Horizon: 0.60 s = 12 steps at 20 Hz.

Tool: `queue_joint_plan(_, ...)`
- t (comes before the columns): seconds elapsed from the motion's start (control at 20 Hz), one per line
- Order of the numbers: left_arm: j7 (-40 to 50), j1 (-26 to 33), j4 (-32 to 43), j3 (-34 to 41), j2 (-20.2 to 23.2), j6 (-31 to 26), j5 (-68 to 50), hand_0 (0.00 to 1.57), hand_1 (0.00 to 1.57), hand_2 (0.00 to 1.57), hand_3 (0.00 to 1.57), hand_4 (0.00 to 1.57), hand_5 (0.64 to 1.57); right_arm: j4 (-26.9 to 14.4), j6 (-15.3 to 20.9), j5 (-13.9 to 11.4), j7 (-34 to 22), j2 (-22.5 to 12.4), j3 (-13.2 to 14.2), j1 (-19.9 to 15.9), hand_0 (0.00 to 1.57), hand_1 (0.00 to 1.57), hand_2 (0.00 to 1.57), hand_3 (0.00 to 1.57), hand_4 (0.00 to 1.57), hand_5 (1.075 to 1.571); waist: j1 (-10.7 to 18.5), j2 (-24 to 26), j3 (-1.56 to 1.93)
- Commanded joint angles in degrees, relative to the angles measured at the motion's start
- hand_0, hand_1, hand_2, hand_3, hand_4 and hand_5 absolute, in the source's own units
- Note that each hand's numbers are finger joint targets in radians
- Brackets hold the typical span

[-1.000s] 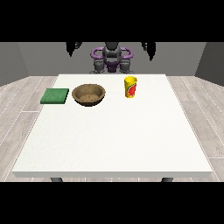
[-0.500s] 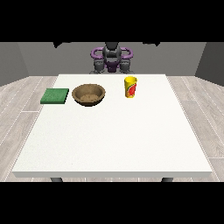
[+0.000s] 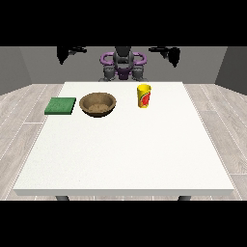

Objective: Pick the cup and pour the ball into the bowl, then pick the bowl and place it on the pad

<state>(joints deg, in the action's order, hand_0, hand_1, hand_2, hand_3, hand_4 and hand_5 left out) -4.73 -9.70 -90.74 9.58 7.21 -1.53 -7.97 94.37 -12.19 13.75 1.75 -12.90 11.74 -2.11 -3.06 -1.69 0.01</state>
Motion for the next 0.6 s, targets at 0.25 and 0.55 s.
queue_joint_plan(0.25,-20.26,0.52,14.01,-1.78,-5.59,3.51,6.72,0.0,0.0,0.0,0.0,0.0,1.523,-3.81,-4.08,-0.57,6.75,-1.76,1.18,-2.46,0.0,0.0,0.0,0.0,0.0,1.571,-2.75,-6.88,-0.03)
queue_joint_plan(0.55,-30.46,-6.78,28.46,-0.49,-7.09,6.33,6.75,0.0,0.0,0.0,0.0,0.0,1.523,-2.93,-1.98,-2.07,6.8,-0.29,-0.03,-6.2,0.0,0.0,0.0,0.0,0.0,1.57,-4.77,-10.93,-0.05)
